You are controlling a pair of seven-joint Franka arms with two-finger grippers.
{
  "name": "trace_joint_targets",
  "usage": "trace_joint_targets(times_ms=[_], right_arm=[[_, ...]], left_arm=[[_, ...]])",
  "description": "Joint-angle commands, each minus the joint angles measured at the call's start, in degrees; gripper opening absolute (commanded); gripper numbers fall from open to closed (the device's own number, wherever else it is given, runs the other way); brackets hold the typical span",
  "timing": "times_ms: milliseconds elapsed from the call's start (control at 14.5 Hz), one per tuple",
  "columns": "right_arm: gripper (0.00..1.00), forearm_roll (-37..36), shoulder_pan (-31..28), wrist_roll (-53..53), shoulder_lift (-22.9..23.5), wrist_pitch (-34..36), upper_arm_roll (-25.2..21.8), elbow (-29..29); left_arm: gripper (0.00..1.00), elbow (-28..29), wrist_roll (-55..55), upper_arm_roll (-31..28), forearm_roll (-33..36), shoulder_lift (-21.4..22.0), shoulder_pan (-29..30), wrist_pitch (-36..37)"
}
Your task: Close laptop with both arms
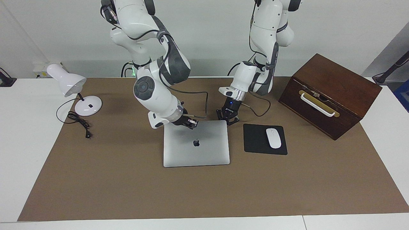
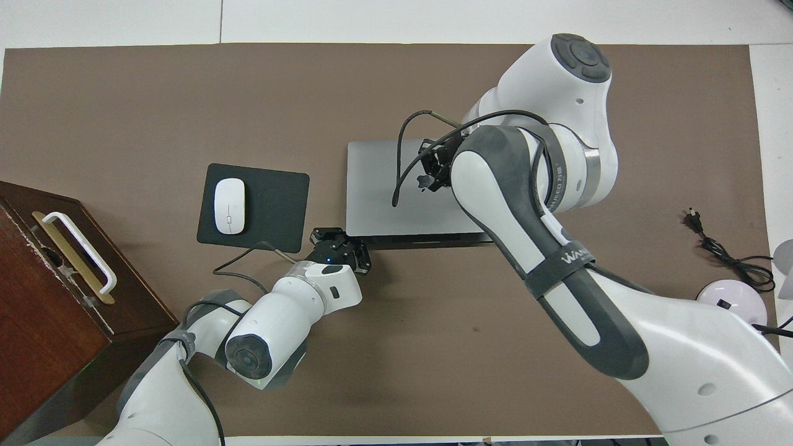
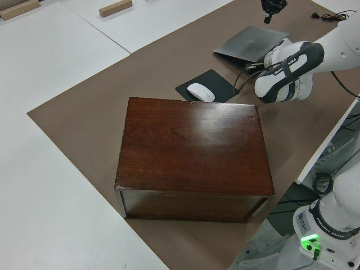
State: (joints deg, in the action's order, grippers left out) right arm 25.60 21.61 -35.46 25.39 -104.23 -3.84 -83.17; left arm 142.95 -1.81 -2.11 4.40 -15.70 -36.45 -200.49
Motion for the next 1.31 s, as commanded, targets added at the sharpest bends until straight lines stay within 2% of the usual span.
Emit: trace_joint_targets(times_ms=[0,275,412,688,825,1100,1169,1238], right_arm=[[0.0,-0.98,-4.81,7.05,-4.02,5.15,0.06,-0.68],[0.0,-14.41,-9.29,18.02,-8.94,13.68,0.06,3.97],[0.0,-17.16,-12.1,26.01,-11.23,17.11,-0.11,5.2],[0.0,-22.26,-14.75,41.23,-13.96,17.65,-3.97,5.21],[0.0,-22.7,-14.4,44.24,-15.27,17.57,-6.52,5.21],[0.0,-28.32,-16.15,47.93,-17.12,16.6,-6.71,6.26],[0.05,-28.16,-16.86,47.42,-17.21,16.51,-6.62,6.09],[0.57,-27.46,-18.08,46.98,-17.3,15.82,-6.01,6.0]], left_arm=[[0.0,1.19,-0.39,-0.53,0.78,-1.27,3.05,3.96],[0.0,0.75,-3.28,-0.35,0.78,3.29,3.14,12.81],[0.0,0.31,-4.16,-0.35,0.69,5.84,3.14,17.57],[0.0,0.31,-6.62,-0.09,0.61,6.9,3.05,18.82],[0.0,0.13,-7.85,-0.09,0.61,8.04,2.79,21.35],[0.0,-1.62,-9.17,-0.09,0.08,12.17,3.05,30.31],[0.0,-2.67,-9.79,-0.09,-0.1,13.05,3.05,33.12],[0.0,-3.9,-9.97,-0.09,-1.06,13.93,3.05,36.1]])
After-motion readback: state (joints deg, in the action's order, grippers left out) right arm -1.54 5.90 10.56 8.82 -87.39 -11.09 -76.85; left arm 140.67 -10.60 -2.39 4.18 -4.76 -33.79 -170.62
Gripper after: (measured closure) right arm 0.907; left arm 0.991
